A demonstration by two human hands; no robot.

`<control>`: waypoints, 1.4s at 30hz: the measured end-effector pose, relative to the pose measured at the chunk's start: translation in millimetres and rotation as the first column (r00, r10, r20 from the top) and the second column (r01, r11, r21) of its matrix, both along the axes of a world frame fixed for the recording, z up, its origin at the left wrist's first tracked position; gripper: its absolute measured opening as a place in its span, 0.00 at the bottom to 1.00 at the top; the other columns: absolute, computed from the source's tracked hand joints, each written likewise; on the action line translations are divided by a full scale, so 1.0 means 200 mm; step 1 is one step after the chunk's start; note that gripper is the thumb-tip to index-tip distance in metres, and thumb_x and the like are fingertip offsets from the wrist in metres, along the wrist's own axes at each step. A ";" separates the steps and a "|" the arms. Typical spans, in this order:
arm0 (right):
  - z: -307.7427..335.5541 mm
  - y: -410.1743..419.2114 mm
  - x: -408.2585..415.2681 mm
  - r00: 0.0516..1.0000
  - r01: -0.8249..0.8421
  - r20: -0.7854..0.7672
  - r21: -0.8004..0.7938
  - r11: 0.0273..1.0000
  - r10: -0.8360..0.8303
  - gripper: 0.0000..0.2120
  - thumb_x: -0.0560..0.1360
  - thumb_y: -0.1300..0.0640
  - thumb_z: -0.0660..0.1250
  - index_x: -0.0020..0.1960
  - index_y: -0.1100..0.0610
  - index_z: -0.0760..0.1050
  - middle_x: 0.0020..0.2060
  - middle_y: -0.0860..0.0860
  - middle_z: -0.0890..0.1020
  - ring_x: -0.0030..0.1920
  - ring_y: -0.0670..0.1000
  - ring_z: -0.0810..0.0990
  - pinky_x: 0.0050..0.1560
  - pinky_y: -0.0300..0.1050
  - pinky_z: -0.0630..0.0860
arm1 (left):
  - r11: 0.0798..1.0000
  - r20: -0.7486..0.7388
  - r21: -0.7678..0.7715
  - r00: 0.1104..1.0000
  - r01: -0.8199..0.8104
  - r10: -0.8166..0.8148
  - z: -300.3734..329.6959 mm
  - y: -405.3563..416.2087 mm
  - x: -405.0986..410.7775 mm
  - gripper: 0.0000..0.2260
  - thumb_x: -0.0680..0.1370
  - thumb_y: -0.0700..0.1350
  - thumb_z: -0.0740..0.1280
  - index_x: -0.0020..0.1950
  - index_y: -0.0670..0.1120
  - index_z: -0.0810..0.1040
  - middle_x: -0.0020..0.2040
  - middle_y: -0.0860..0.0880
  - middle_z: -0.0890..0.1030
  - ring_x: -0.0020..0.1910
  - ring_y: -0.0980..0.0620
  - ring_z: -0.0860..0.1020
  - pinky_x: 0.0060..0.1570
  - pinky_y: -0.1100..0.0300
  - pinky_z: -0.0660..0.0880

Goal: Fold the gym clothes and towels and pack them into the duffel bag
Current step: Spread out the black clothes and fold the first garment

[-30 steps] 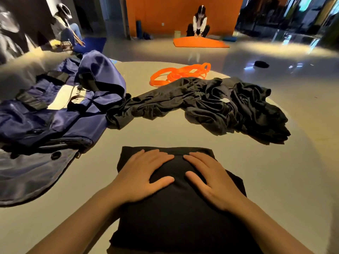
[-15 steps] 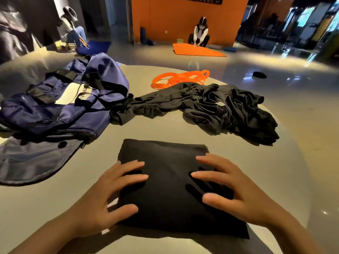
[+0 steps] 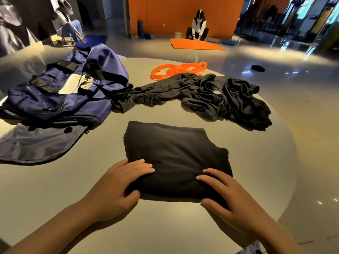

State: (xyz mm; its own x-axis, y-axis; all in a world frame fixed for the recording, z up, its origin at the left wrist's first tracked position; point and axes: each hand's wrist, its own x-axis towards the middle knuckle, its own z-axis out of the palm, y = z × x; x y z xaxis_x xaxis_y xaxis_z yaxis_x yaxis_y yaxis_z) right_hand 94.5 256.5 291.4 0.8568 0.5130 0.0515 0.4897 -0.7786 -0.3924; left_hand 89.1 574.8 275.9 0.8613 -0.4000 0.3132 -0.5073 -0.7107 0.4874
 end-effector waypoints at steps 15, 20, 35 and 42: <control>0.61 0.04 0.19 0.926 -0.086 0.337 0.629 0.773 -0.172 0.08 0.75 0.57 0.65 0.51 0.46 0.76 0.44 0.40 0.81 0.47 0.39 0.79 0.45 0.29 0.74 | 0.828 0.262 -0.561 0.949 0.001 0.176 0.67 -0.09 0.12 0.12 0.72 0.50 0.72 0.53 0.58 0.76 0.48 0.63 0.80 0.49 0.60 0.80 0.47 0.69 0.75; 0.72 0.01 0.27 0.986 0.028 0.104 0.677 0.735 -0.134 0.08 0.73 0.60 0.70 0.47 0.47 0.79 0.42 0.37 0.83 0.45 0.39 0.81 0.46 0.30 0.74 | 0.748 0.035 -0.660 0.992 -0.069 0.122 0.78 -0.08 0.25 0.10 0.71 0.49 0.73 0.49 0.61 0.79 0.49 0.54 0.81 0.49 0.56 0.79 0.47 0.65 0.77; 0.31 0.13 0.21 0.993 0.093 0.059 0.094 0.991 -0.098 0.23 0.72 0.34 0.63 0.63 0.44 0.72 0.60 0.42 0.74 0.59 0.44 0.71 0.60 0.44 0.73 | 0.920 -0.637 -0.034 0.718 -0.389 0.280 0.30 0.10 0.13 0.22 0.70 0.59 0.70 0.62 0.61 0.69 0.47 0.50 0.80 0.46 0.56 0.78 0.47 0.61 0.75; 0.11 0.35 0.07 0.981 0.092 -0.176 0.030 0.995 -0.086 0.40 0.66 0.26 0.60 0.74 0.38 0.54 0.73 0.38 0.59 0.73 0.42 0.56 0.76 0.53 0.50 | 0.911 -0.540 0.027 0.761 -0.412 0.360 0.27 0.16 0.07 0.20 0.70 0.51 0.75 0.59 0.55 0.76 0.53 0.55 0.80 0.54 0.53 0.78 0.57 0.57 0.73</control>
